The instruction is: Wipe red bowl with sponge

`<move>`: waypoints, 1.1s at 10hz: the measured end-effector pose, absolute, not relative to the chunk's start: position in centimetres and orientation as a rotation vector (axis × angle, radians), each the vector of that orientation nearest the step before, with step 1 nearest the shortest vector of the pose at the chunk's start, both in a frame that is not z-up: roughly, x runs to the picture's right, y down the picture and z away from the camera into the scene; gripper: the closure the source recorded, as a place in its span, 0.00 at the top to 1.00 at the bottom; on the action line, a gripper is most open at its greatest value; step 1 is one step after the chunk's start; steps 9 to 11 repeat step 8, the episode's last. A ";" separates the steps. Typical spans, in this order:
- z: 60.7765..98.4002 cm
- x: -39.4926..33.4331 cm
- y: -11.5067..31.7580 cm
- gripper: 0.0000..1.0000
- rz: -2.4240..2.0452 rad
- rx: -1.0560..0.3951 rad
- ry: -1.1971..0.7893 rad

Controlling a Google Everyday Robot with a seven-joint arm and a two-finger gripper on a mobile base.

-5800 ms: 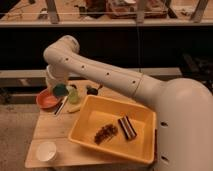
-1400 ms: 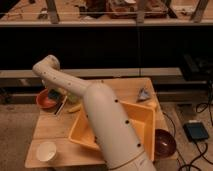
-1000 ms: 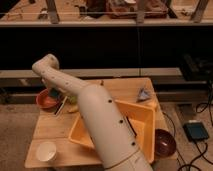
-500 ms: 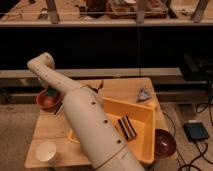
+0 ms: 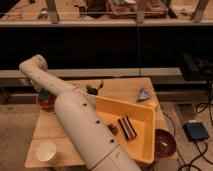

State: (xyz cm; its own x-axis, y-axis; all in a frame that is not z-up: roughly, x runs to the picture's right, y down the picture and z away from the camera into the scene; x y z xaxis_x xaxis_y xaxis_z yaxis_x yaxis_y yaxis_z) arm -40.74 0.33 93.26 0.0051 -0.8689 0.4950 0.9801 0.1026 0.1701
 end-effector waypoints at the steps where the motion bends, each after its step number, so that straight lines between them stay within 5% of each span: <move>1: 92.5 -41.2 1.3 0.10 -1.496 -0.246 -0.565; 11: 89.9 -35.5 3.5 0.10 -1.481 -0.254 -0.536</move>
